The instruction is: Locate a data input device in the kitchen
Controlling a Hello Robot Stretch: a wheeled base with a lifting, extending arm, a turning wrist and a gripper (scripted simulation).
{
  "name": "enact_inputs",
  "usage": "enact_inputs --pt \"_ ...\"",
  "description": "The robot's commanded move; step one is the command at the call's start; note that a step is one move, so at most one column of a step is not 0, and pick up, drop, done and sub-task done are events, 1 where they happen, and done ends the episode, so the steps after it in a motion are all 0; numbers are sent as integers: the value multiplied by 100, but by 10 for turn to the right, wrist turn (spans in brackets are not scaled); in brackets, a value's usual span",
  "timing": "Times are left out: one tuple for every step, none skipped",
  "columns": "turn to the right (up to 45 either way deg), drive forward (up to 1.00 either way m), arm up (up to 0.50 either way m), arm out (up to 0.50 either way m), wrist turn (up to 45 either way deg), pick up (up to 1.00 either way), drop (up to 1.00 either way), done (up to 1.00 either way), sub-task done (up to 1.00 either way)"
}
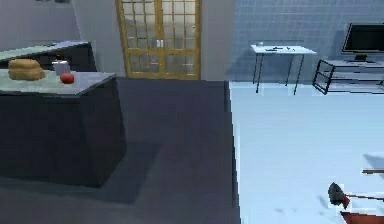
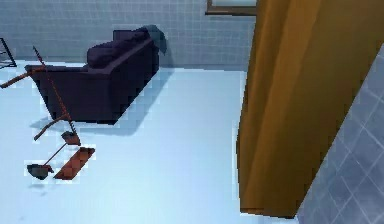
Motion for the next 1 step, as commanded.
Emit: enact_inputs --pt "0 100 0 0 0 0 0 0 0"
